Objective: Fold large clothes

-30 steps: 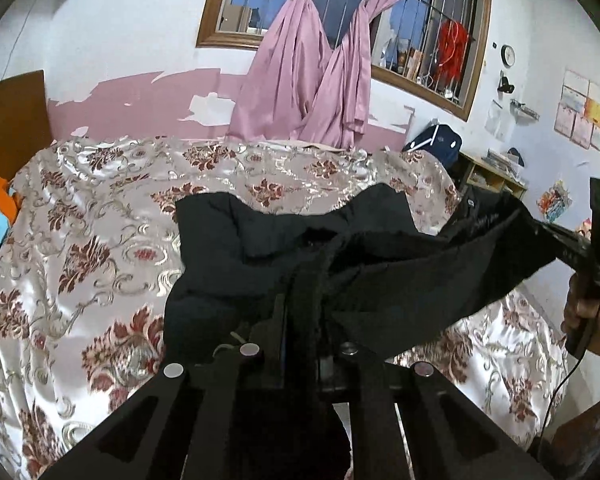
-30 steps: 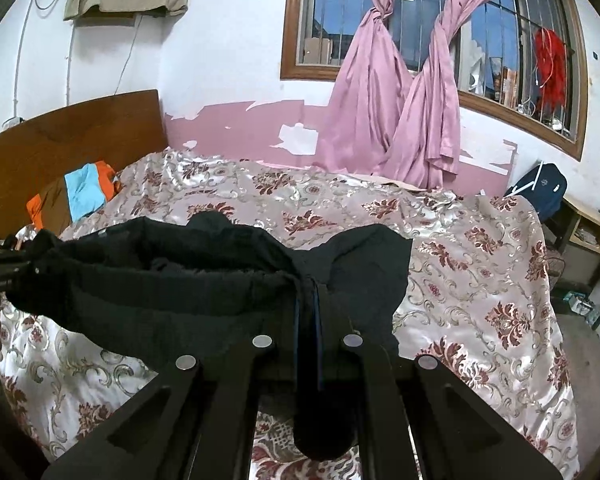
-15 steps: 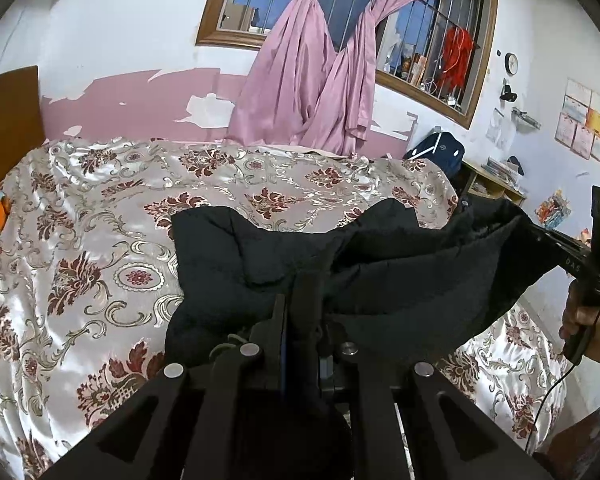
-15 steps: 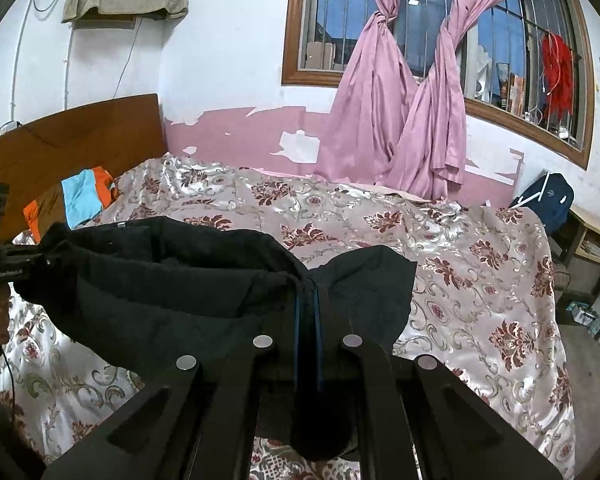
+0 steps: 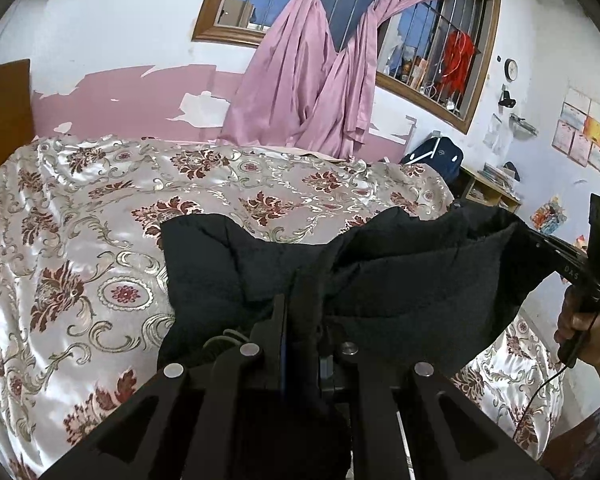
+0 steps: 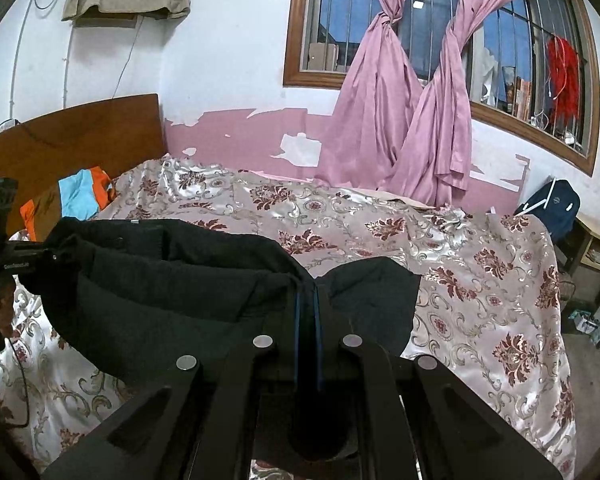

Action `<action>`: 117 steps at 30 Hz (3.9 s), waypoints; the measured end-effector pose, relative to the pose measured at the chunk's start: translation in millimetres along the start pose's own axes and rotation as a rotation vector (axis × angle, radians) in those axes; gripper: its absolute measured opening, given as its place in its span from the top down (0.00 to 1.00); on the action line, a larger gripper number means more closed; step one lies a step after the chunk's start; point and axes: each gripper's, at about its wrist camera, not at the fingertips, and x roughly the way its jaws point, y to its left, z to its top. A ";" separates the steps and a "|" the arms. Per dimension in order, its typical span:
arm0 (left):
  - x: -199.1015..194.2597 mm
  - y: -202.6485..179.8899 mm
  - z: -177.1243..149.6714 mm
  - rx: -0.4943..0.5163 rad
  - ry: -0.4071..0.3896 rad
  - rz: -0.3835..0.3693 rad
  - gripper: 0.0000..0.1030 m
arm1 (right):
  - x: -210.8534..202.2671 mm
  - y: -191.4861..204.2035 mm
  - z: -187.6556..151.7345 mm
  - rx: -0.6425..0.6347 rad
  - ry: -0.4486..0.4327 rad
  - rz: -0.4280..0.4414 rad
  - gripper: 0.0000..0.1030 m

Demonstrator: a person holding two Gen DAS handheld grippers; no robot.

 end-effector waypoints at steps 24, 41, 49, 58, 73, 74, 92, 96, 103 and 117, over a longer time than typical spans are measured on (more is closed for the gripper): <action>213.3 67.8 83.8 -0.099 0.231 0.046 0.92 | 212.5 -56.3 44.9 0.069 0.223 0.032 0.96; 192.7 122.1 122.1 -0.321 0.073 0.097 0.66 | 279.5 -120.1 13.4 0.261 0.334 -0.056 0.79; 120.7 91.2 92.8 -0.062 0.036 0.052 0.60 | 202.7 -134.0 27.9 0.258 0.157 -0.037 0.47; 232.2 111.6 63.5 -0.112 0.326 0.201 0.60 | 246.8 -100.6 -4.3 0.109 0.348 0.067 0.83; 206.2 68.0 56.1 0.003 0.221 0.249 0.61 | 260.4 -106.4 -2.8 0.162 0.370 -0.041 0.86; 198.1 54.9 52.6 0.012 0.204 0.218 0.61 | 247.3 -96.6 2.8 0.153 0.333 -0.026 0.83; 247.2 13.5 24.2 -0.007 0.225 0.205 0.28 | 275.3 -3.8 -43.8 0.205 0.351 -0.003 0.36; 255.0 15.5 22.2 -0.014 0.228 0.205 0.28 | 285.0 -2.1 -50.0 0.201 0.384 -0.002 0.34; 261.4 15.0 19.2 0.000 0.217 0.210 0.27 | 298.0 -0.3 -54.3 0.197 0.377 -0.003 0.32; 156.6 8.0 7.6 -0.051 0.143 0.228 0.15 | 224.0 -6.5 -49.1 0.237 0.314 0.051 0.11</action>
